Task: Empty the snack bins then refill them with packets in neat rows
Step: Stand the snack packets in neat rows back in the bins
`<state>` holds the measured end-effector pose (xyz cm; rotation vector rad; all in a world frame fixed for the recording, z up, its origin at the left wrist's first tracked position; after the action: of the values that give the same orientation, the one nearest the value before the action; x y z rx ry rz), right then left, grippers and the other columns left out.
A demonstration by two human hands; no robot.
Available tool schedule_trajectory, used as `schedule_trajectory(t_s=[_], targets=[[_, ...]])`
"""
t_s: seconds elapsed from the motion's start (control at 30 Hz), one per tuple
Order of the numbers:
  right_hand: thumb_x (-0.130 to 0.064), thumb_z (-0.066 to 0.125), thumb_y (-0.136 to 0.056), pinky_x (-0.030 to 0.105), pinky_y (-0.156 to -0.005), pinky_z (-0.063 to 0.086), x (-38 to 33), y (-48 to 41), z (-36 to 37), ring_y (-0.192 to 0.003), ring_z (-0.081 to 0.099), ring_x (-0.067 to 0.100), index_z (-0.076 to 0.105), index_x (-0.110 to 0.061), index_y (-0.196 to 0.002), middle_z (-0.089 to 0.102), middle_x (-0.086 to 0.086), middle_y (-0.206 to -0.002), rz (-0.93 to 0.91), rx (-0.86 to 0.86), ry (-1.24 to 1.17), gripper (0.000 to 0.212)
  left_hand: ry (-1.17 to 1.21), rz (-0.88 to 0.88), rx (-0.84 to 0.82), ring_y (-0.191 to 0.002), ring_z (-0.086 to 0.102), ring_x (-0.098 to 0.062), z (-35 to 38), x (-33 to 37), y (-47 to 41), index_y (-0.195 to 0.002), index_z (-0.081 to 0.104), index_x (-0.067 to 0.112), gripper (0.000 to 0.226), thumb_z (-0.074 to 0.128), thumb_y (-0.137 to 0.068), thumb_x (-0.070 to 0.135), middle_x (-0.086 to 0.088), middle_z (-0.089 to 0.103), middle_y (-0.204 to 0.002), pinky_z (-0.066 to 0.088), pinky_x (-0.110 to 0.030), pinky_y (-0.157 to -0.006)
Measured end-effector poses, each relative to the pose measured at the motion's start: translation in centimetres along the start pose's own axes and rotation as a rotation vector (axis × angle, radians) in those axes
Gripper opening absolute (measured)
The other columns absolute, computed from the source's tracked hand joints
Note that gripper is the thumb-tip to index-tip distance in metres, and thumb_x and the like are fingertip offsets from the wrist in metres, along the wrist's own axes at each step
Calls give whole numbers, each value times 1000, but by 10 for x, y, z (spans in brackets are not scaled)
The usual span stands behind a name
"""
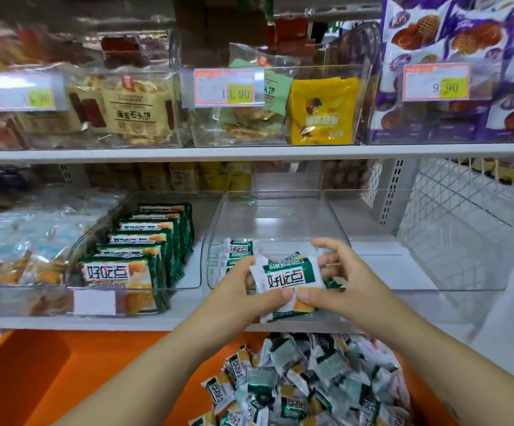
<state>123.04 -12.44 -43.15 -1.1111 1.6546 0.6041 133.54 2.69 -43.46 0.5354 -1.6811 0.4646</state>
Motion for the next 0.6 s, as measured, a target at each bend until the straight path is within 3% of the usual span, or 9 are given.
schedule_trajectory(t_s=[0.07,0.17,0.23,0.3,0.43,0.47,0.6], targets=[[-47,78,-54,26,-86,52,-5,-5,-4,-105,59,3,44,-48,-123,56,-15,-118,19,-135,19,76,-59,34,-27,-65,61,6,-4,7,-6,-116,52,25,36,69,-85,20,17,69,-83,45,-12,-57],[-37,78,-58,21,-67,53,-14,-18,-8,-88,67,12,57,-32,-118,71,-5,-103,28,-216,-13,64,-162,94,-82,-69,63,6,-14,21,-17,-116,52,26,38,71,-83,21,17,70,-85,47,-12,-58],[-23,81,-66,28,-67,56,-17,-33,-10,-84,68,23,61,-27,-113,73,-1,-98,11,-173,8,51,-268,126,-90,-74,63,5,-28,28,-28,-118,53,28,41,72,-82,26,19,68,-85,50,-15,-63],[-15,81,-71,35,-76,56,-17,-55,-9,-87,67,28,61,-26,-111,72,4,-99,9,-104,49,46,-443,167,34,-83,62,4,-54,25,-47,-122,54,32,45,71,-80,35,19,64,-98,54,-21,-77],[-21,79,-75,34,-76,52,1,-117,0,-87,61,19,55,-29,-110,66,5,-108,29,96,160,43,-576,174,325,-102,58,-6,-111,2,-84,-117,56,32,30,65,-88,31,14,61,-107,48,-25,-85],[-19,79,-75,33,-75,52,6,-134,5,-85,60,17,54,-28,-109,65,4,-110,25,125,181,43,-559,158,363,-104,57,-7,-120,-5,-90,-117,57,30,29,64,-89,28,13,61,-108,45,-25,-88],[-7,77,-74,9,-55,43,33,-196,30,-74,57,11,50,-18,-108,62,6,-103,10,160,266,45,-544,100,355,-103,54,-6,-135,-30,-114,-123,58,23,31,62,-92,26,10,59,-110,36,-19,-87]])
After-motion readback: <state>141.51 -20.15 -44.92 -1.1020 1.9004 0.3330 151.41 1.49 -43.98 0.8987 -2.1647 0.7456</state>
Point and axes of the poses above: each hand's wrist, its own y-axis away from the middle knuckle, its own z-axis out of the palm, x = y × z, the point moved 2 cm from there along -y, towards the middle knuckle
